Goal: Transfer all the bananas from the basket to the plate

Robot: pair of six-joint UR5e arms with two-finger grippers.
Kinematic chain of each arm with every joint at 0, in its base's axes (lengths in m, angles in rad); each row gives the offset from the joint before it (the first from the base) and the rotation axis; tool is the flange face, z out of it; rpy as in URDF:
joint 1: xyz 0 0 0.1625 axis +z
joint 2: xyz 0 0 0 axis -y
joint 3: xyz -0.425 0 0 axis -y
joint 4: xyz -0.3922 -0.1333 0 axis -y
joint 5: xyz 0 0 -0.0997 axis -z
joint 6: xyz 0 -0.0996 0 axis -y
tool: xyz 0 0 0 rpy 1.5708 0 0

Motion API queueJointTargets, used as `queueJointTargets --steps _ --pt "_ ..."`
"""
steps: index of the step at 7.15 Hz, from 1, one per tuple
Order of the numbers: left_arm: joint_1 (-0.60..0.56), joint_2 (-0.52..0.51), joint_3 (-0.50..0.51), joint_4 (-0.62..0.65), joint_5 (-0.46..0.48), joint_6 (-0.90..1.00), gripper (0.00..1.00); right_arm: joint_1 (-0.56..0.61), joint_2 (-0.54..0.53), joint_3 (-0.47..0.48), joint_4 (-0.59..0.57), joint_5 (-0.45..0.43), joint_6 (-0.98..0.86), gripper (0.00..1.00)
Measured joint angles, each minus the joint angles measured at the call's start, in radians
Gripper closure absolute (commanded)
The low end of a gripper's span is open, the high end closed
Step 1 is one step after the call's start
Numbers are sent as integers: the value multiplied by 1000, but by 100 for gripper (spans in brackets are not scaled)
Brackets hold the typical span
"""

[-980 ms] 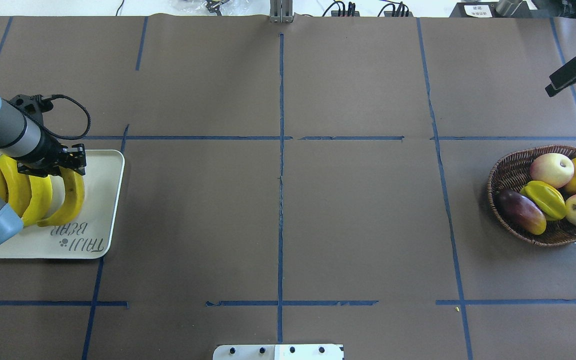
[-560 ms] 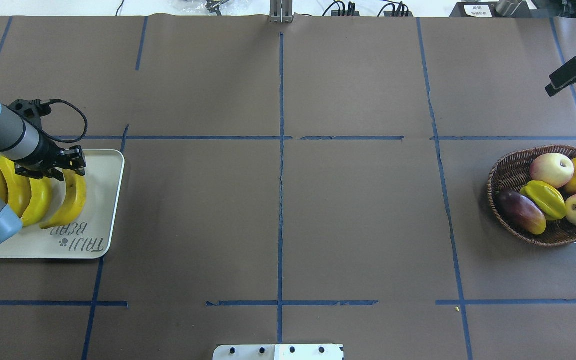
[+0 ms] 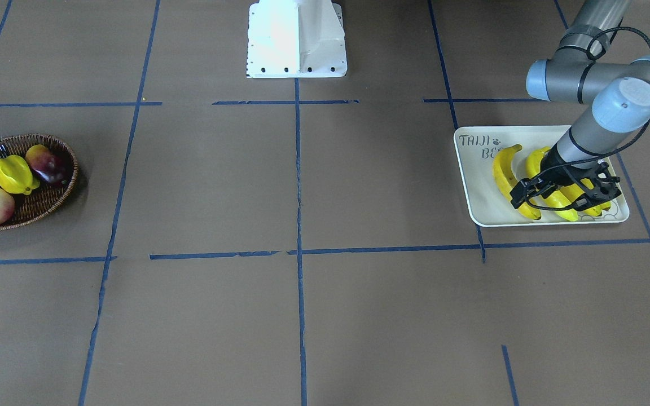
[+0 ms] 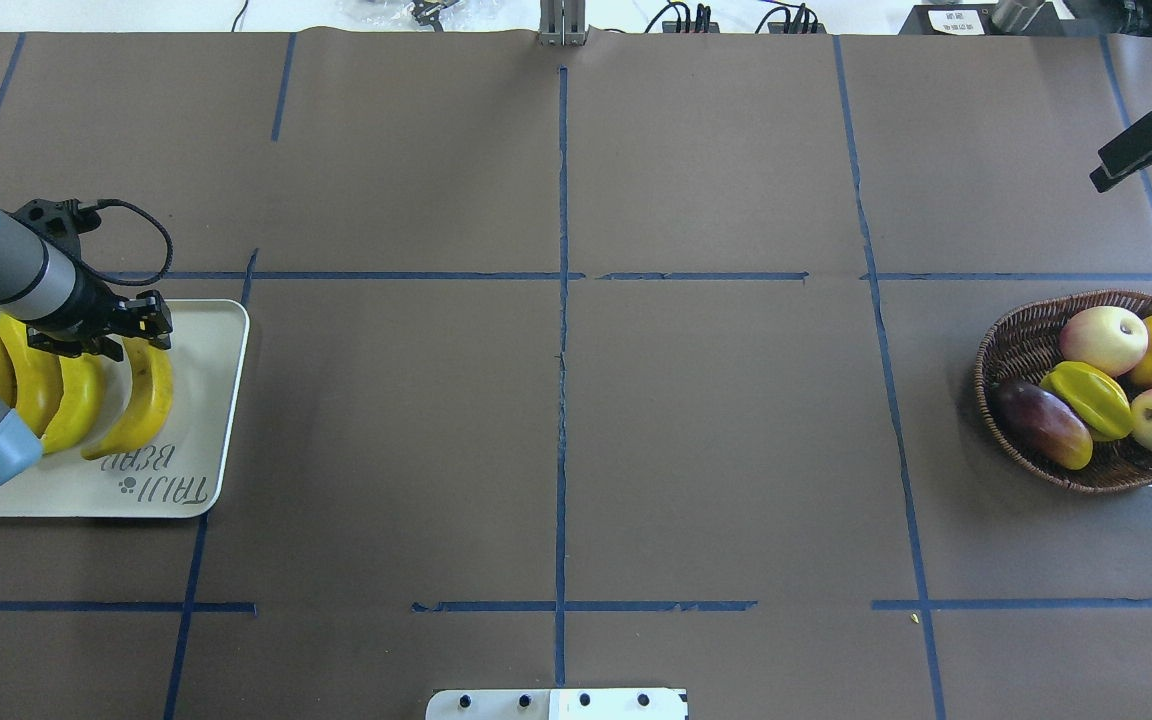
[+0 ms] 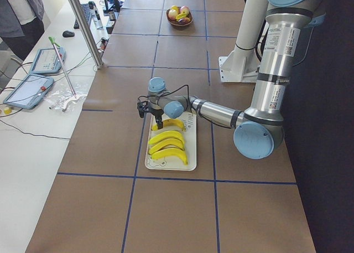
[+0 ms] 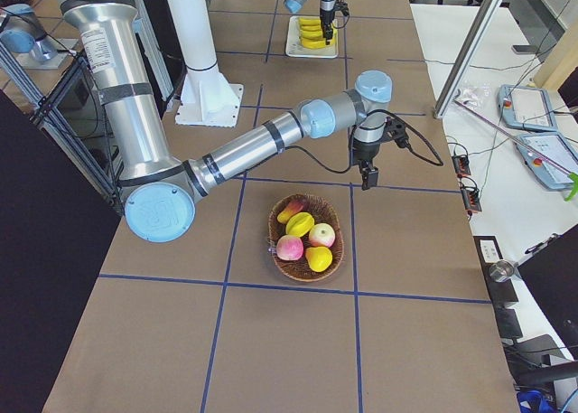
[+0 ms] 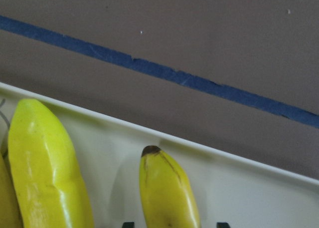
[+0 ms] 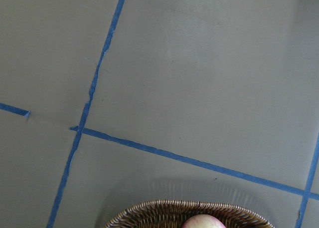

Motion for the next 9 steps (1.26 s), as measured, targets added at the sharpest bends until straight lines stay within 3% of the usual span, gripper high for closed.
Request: queueJointTargets --steps 3,6,8,9 --pt "-213 2 -21 138 -124 423 0 6 -14 -2 1 -4 -8 0" --pt "-433 -7 -21 519 -131 1100 0 65 -65 -13 -5 2 -133 0" --pt "-532 4 -21 678 -132 1323 0 152 -118 -58 -8 18 -268 0" --pt "-562 33 -16 687 -134 1359 0 208 -159 -102 -5 32 -336 0"
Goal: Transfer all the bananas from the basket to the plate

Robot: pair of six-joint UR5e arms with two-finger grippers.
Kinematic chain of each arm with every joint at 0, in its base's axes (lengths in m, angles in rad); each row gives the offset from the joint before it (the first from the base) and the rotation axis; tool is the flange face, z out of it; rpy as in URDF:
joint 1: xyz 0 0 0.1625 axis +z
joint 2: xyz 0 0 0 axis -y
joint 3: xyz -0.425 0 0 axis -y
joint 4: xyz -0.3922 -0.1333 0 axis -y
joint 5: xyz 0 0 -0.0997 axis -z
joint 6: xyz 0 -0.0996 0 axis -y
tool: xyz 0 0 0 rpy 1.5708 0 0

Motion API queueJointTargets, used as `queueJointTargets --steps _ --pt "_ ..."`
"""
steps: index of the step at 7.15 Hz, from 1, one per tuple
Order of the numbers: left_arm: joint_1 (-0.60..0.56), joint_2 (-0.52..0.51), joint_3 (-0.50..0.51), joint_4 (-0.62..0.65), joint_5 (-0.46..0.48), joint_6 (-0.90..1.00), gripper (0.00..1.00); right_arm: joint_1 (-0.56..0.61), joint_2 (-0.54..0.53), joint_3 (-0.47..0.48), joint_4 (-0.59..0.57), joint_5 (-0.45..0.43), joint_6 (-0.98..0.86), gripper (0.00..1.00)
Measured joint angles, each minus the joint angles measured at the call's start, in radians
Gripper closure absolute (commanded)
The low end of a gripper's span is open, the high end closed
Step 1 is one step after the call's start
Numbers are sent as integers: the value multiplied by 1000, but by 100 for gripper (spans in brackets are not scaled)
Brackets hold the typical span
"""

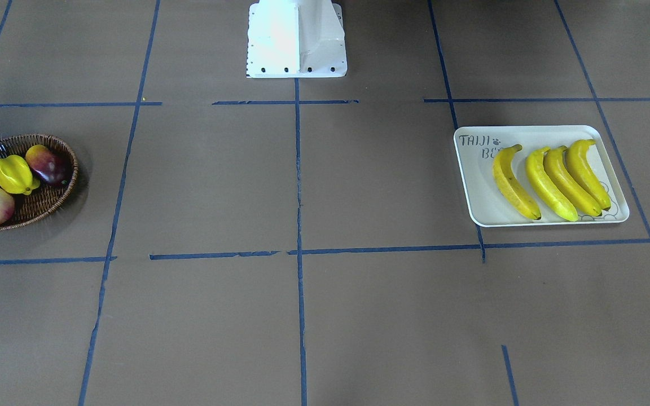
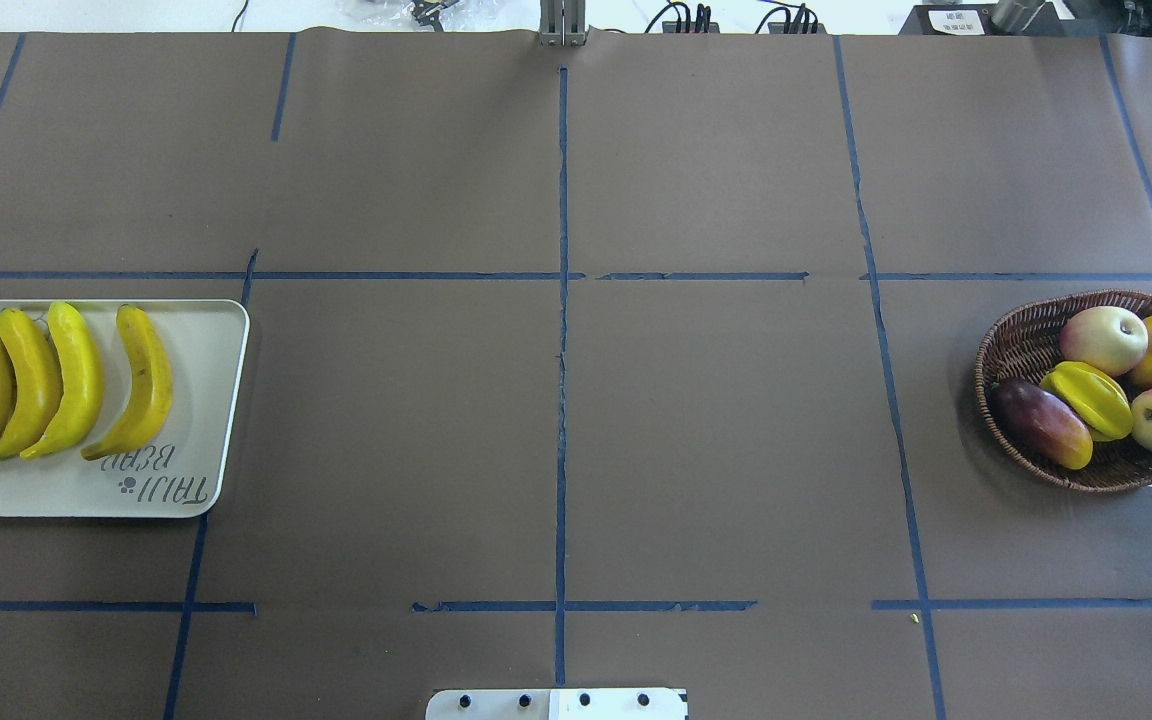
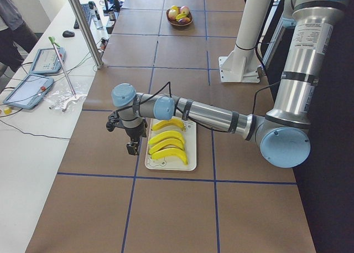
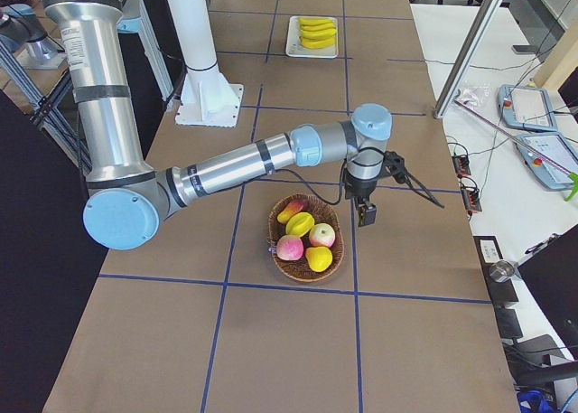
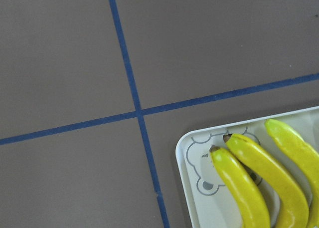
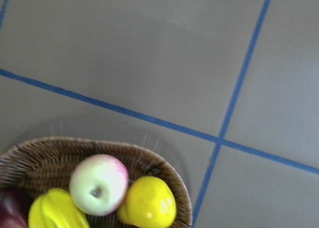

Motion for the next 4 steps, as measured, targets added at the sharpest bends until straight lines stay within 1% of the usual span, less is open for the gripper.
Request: queueJointTargets --steps 1,2,3,4 --pt "-14 36 18 -42 0 13 0 48 -38 -41 4 4 -38 0" --pt "-19 53 36 -109 -1 18 0 75 -72 -56 6 4 -52 0" --pt "-22 62 40 -156 -11 22 0 87 -100 -54 7 5 -51 0" --pt "-24 69 44 -176 -33 20 0 91 -113 -51 7 6 -46 0"
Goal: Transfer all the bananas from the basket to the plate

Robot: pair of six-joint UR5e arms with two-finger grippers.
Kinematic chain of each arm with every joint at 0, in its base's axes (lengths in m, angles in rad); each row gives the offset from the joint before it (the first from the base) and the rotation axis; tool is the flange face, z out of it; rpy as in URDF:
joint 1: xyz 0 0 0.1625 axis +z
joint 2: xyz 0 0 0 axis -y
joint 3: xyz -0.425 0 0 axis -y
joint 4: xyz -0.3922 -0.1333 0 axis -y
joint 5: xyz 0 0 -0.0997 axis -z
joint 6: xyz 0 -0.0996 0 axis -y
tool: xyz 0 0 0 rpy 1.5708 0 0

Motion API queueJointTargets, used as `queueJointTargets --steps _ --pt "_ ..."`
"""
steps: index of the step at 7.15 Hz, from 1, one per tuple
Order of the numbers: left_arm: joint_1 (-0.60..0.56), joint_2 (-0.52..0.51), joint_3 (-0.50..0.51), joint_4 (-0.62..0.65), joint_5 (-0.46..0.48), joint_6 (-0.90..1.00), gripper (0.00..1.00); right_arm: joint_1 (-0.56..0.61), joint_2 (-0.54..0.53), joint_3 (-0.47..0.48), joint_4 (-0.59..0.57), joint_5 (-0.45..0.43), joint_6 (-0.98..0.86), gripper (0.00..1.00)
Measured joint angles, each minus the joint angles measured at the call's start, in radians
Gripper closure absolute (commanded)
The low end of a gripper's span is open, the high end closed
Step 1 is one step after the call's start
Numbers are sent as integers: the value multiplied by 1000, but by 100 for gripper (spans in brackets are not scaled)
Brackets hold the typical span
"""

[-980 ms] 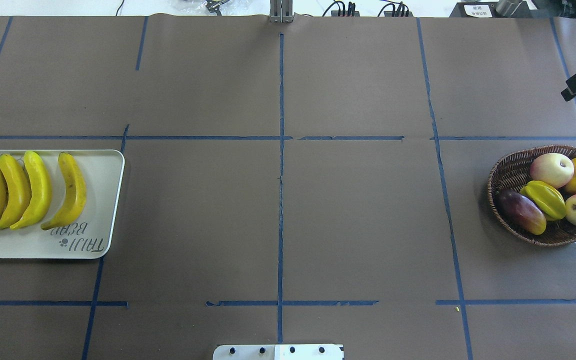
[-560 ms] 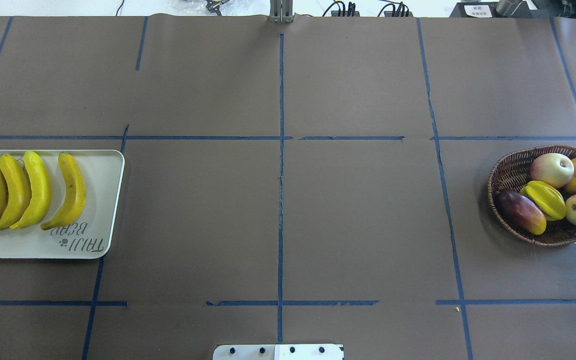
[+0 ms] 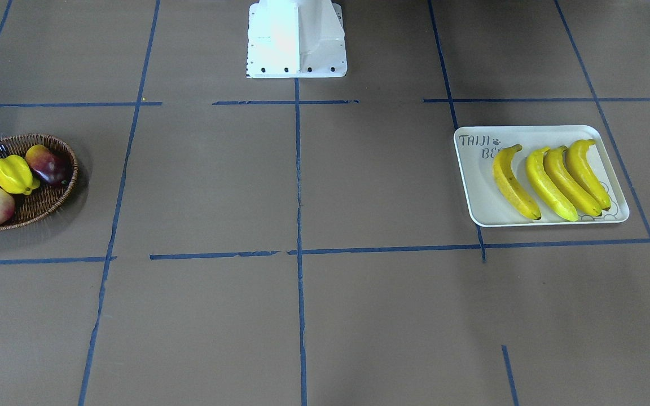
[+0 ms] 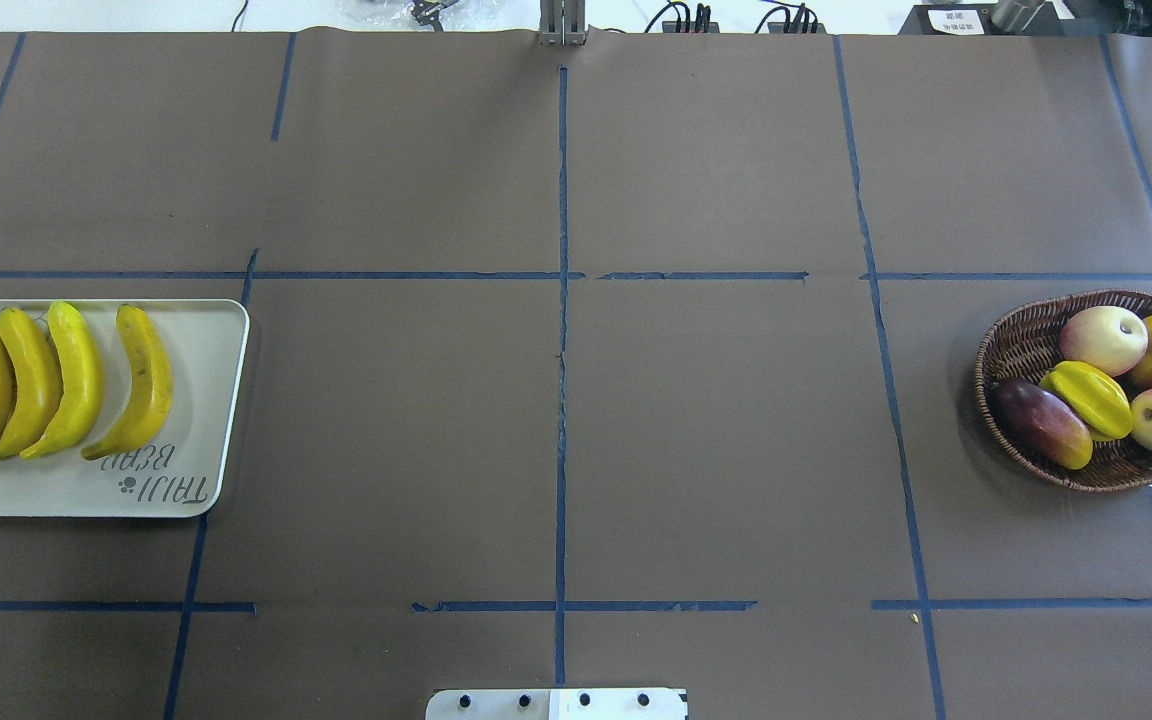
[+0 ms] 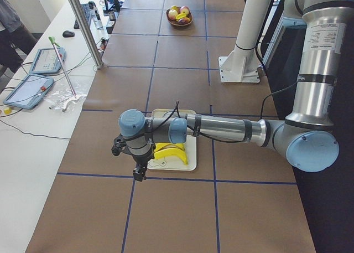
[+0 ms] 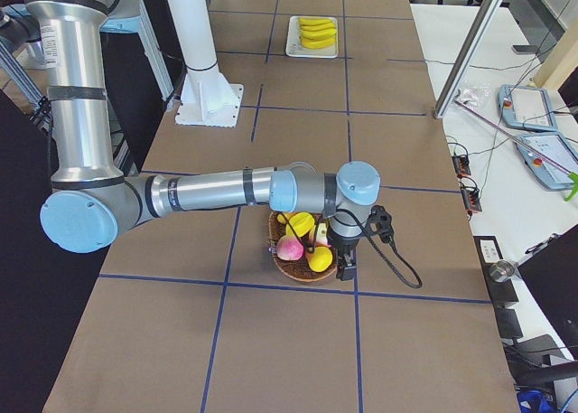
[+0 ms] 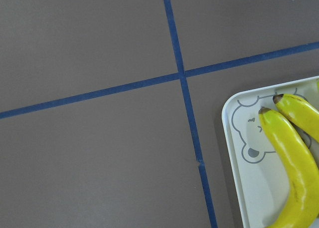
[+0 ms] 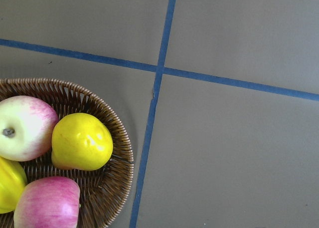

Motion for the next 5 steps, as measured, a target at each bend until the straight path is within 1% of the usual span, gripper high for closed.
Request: queueJointTargets --steps 2,5 --pt "-7 18 5 -5 -27 -9 0 1 -4 7 1 2 40 0" --pt "-14 57 -6 -9 -26 -7 0 0 -5 5 33 3 97 0"
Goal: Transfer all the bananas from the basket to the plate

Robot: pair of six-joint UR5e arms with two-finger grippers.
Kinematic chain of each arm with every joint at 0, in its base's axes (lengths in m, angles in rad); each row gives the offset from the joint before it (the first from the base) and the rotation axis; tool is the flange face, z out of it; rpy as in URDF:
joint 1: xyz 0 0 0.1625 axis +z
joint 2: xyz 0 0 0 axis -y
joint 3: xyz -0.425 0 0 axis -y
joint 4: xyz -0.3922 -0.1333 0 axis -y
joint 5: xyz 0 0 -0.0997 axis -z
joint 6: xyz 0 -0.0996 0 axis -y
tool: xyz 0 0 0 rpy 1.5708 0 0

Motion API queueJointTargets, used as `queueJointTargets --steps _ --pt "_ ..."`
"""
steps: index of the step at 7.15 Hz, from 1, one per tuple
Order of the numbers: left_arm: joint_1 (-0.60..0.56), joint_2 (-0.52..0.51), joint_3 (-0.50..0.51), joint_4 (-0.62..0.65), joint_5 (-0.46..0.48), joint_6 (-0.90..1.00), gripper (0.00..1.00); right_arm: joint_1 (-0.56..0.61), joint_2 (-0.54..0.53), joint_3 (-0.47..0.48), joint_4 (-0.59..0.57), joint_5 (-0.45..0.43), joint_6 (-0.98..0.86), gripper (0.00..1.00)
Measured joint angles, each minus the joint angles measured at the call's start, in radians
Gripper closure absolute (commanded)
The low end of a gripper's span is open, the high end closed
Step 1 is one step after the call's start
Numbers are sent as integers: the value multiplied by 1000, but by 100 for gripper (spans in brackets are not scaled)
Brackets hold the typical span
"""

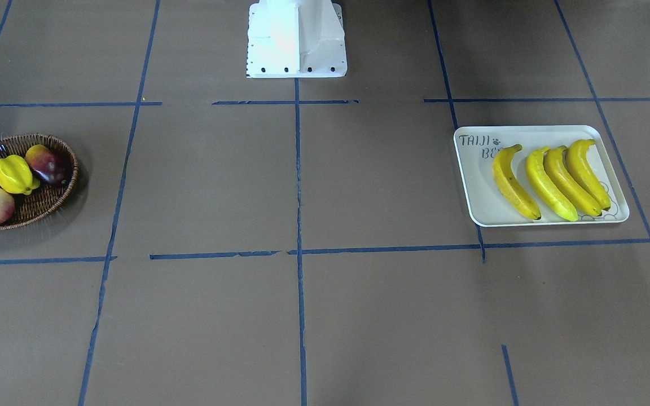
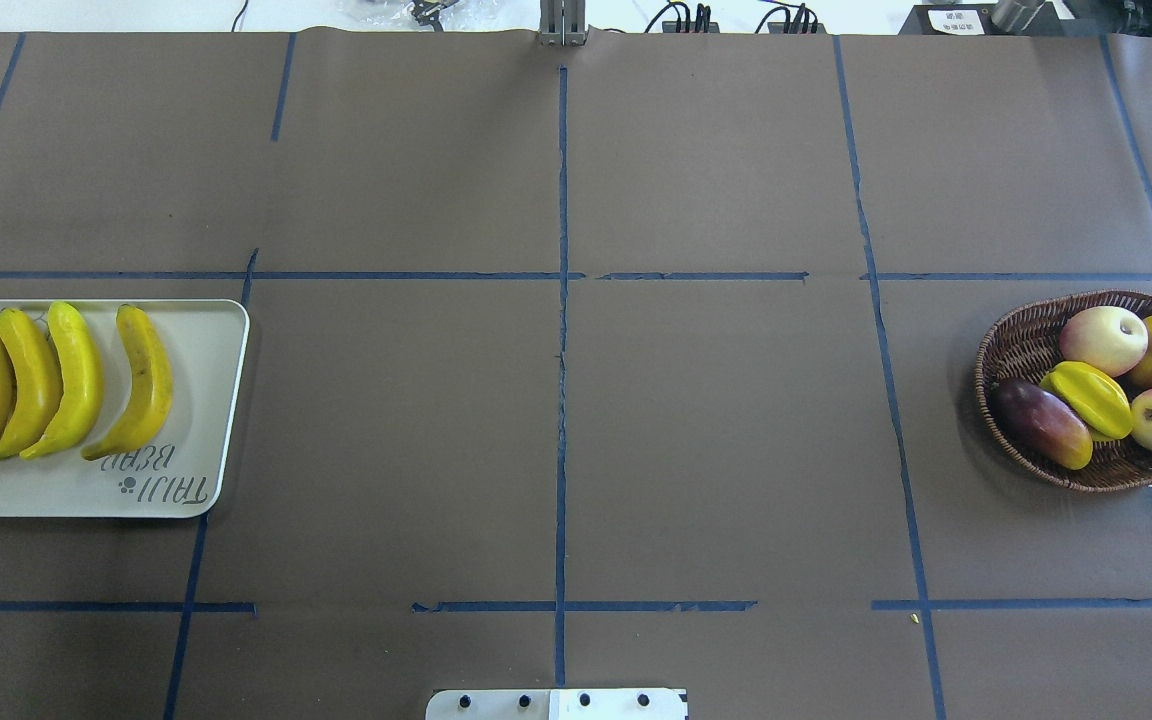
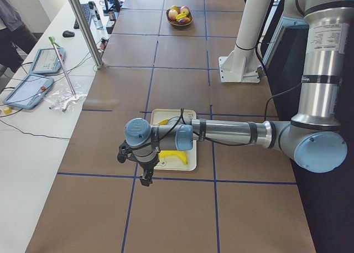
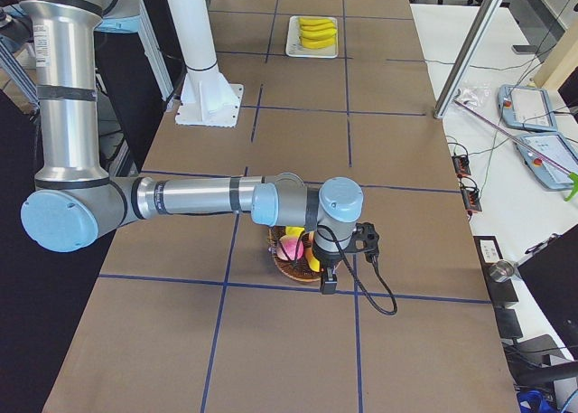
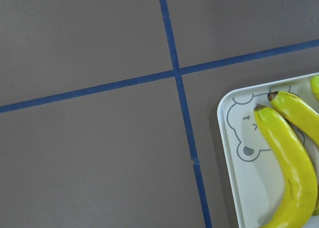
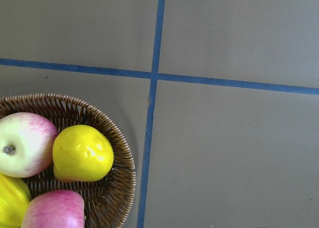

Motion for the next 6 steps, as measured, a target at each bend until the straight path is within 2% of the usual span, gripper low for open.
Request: queueJointTargets --steps 6 --pt "1 11 -8 -3 2 2 0 -2 -2 -2 8 17 3 0"
